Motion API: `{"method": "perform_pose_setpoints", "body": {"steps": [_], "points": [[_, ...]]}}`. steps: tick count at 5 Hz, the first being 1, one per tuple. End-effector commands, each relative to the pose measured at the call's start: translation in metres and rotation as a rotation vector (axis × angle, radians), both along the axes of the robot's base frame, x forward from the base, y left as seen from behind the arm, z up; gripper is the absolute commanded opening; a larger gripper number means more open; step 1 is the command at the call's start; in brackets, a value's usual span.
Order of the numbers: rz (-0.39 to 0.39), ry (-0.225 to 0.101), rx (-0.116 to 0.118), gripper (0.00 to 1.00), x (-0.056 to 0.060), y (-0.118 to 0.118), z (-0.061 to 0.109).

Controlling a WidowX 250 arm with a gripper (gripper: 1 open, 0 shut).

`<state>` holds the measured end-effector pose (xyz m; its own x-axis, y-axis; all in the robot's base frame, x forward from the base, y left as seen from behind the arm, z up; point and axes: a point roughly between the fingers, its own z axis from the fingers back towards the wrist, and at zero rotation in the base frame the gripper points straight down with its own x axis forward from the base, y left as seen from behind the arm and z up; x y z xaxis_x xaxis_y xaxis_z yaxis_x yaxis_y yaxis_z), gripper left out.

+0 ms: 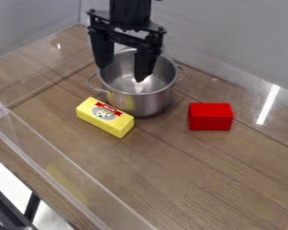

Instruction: Put butter into the silver pot

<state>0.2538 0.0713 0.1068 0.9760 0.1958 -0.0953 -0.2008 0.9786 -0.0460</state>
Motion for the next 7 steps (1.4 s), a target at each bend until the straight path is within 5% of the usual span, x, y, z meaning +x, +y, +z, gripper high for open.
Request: {"method": "perform_pose_setpoints", "body": {"steps": [1, 7], "points": [[0.04, -0.055, 0.013, 1.0, -0.004, 0.008, 0.01], [0.249, -0.058, -0.013, 1.0, -0.019, 0.024, -0.017]]}}
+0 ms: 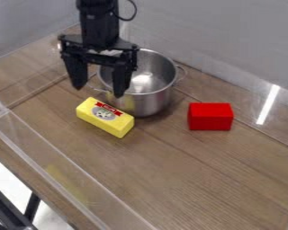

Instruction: Put butter into the silver pot

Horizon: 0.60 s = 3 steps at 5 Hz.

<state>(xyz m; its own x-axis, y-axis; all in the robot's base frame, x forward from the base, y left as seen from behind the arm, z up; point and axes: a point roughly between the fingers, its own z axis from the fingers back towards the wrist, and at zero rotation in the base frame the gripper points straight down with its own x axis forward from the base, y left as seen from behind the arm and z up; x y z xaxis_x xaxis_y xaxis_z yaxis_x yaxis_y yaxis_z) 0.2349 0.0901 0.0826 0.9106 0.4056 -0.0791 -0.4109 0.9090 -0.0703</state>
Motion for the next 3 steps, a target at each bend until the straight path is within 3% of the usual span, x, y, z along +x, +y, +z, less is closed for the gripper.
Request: {"method": "perform_pose_setpoints", "body": {"steps": [1, 3], "points": [[0.078, -0.04, -0.002, 1.0, -0.002, 0.007, 0.001], [0.162, -0.042, -0.028, 1.0, -0.003, 0.009, -0.011]]}}
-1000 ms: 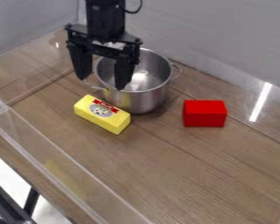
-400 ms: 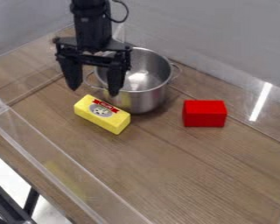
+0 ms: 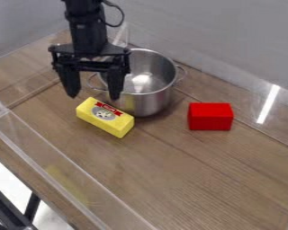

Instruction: Put butter into the silver pot

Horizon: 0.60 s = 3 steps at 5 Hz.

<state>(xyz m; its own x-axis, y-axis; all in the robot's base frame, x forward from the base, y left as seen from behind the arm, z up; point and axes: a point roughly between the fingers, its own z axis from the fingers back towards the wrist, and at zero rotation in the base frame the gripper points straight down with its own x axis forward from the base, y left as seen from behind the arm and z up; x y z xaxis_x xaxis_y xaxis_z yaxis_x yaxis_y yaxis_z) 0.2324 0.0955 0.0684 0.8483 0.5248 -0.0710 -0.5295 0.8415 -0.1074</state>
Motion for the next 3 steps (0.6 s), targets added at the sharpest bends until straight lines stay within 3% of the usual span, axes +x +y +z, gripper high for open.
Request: {"method": "perform_pose_setpoints", "body": {"steps": [1, 2, 3], "points": [[0.059, -0.018, -0.011, 1.0, -0.001, 0.003, -0.002], [0.085, -0.02, -0.021, 1.0, 0.001, 0.004, -0.007], [0.115, -0.005, -0.02, 1.0, 0.0, 0.001, -0.023]]}}
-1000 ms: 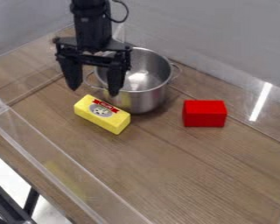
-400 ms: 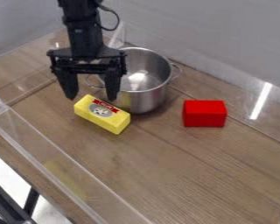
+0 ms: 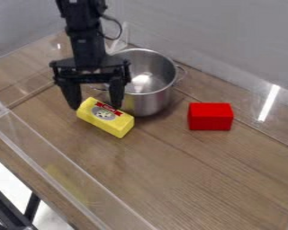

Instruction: Put butter into the silver pot

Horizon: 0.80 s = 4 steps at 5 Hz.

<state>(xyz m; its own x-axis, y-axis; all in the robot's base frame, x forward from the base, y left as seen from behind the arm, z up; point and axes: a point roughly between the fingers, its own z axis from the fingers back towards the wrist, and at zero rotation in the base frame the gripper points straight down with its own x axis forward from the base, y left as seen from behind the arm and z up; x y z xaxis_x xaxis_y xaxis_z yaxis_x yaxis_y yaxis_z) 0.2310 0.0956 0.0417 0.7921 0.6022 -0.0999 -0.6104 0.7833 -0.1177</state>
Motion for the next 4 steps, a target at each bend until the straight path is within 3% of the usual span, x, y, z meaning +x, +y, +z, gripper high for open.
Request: {"method": "perform_pose_setpoints", "body": {"steps": [1, 4], "points": [[0.052, -0.006, 0.008, 1.0, 0.001, -0.002, -0.013], [0.131, 0.003, -0.002, 1.0, 0.005, -0.005, -0.038]]}}
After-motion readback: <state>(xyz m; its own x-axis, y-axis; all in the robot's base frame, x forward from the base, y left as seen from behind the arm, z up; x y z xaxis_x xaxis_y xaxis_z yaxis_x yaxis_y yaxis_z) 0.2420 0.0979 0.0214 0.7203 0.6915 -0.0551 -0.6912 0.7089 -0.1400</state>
